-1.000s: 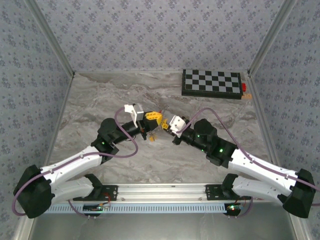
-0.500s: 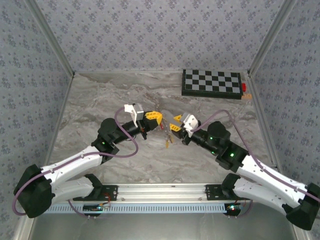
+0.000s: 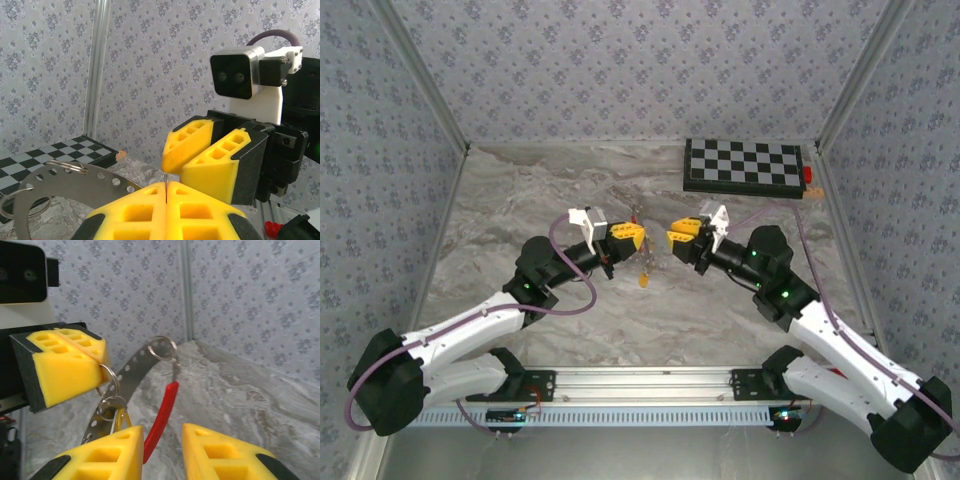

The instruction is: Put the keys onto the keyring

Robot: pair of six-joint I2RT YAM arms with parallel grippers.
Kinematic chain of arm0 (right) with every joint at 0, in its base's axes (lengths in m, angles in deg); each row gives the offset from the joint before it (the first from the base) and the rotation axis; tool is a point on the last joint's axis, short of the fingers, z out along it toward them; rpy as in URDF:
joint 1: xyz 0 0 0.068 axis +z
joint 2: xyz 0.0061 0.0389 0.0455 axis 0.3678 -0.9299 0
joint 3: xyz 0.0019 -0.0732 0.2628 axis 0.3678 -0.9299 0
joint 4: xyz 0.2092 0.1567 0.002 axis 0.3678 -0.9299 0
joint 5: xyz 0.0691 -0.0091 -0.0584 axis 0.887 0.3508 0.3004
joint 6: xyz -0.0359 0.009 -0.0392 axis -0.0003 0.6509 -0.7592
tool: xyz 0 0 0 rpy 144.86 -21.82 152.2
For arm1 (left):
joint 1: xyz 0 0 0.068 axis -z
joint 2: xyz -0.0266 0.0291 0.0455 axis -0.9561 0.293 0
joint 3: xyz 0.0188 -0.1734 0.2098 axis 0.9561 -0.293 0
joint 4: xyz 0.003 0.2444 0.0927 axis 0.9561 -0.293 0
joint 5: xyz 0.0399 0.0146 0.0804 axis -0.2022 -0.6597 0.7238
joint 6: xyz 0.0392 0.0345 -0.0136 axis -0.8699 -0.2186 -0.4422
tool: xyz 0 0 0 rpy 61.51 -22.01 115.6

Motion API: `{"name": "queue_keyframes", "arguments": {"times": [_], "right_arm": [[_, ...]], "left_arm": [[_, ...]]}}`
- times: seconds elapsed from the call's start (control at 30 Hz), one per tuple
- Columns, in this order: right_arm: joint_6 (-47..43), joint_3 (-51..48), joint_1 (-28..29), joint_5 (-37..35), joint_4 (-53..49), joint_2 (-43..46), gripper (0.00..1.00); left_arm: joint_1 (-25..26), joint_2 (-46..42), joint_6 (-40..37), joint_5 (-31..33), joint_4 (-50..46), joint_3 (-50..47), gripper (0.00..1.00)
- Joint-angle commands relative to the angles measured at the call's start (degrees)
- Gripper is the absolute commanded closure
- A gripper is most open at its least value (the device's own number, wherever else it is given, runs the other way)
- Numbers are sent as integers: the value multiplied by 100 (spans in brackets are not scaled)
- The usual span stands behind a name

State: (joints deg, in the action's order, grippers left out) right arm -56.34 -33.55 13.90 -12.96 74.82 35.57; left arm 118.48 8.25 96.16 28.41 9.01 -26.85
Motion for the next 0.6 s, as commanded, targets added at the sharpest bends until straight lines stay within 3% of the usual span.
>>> {"name": "queue_keyframes", "arguments": {"times": [0.0,0.23,0.57], "right_arm": [[348,261,-41,633,471,-133,74],[450,434,-34,1090,628,-459,74],[356,579,-33,1104,507,-752,74]], "left_arm": [[27,-22,29,-132,254,142,100],[27,49,57,-196,288,155,100],[30,22,72,-229,296,151,100]]}}
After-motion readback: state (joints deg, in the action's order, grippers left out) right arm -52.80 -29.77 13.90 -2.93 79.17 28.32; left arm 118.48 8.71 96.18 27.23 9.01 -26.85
